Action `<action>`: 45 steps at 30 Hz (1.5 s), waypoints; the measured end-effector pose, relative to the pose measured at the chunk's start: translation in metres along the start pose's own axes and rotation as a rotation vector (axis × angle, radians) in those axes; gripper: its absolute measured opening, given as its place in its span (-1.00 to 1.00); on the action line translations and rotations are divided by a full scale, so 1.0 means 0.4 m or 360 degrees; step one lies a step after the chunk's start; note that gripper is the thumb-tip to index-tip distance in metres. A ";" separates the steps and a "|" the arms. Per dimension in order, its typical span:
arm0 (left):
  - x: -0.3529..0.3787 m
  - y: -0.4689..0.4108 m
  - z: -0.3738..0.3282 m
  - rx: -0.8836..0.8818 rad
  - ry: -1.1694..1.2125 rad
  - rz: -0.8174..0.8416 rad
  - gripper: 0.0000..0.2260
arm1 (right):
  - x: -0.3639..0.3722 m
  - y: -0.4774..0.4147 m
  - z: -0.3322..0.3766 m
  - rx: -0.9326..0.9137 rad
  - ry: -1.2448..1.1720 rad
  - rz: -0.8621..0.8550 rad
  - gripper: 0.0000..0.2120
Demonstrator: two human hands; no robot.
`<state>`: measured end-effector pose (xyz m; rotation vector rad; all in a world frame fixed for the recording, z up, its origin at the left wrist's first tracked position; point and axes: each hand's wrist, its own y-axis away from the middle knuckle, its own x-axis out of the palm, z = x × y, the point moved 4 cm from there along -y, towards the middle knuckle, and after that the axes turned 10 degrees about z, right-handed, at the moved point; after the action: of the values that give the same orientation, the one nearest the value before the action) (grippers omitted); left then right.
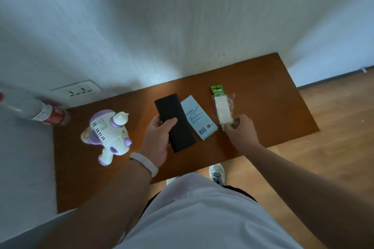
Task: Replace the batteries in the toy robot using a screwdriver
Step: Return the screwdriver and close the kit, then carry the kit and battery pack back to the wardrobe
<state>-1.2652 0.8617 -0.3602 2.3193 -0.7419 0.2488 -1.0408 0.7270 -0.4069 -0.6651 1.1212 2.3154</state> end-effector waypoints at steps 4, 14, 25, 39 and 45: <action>-0.022 0.001 0.004 -0.0003 -0.0043 0.0022 -0.74 | 0.038 -0.023 -0.004 0.0102 0.0110 0.0083 -0.42; -0.070 0.017 0.013 -0.0036 -0.0067 -0.0024 -0.74 | 0.036 -0.058 -0.004 0.0091 0.0333 0.0042 -0.53; -0.084 0.022 0.008 -0.0010 0.0061 -0.0034 -0.77 | 0.114 -0.016 0.097 -0.0207 0.0459 0.0139 -0.49; -0.109 0.053 0.006 0.0009 0.0114 -0.0110 -0.74 | 0.122 -0.051 0.105 -0.0198 0.0471 0.0270 -0.36; -0.112 0.057 0.009 0.0011 0.0101 -0.0127 -0.76 | 0.132 -0.072 0.098 -0.0102 0.0558 0.0418 -0.22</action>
<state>-1.3149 0.8653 -0.3666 2.3303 -0.6164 0.2879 -1.0724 0.7854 -0.4341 -1.0335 1.3628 2.5272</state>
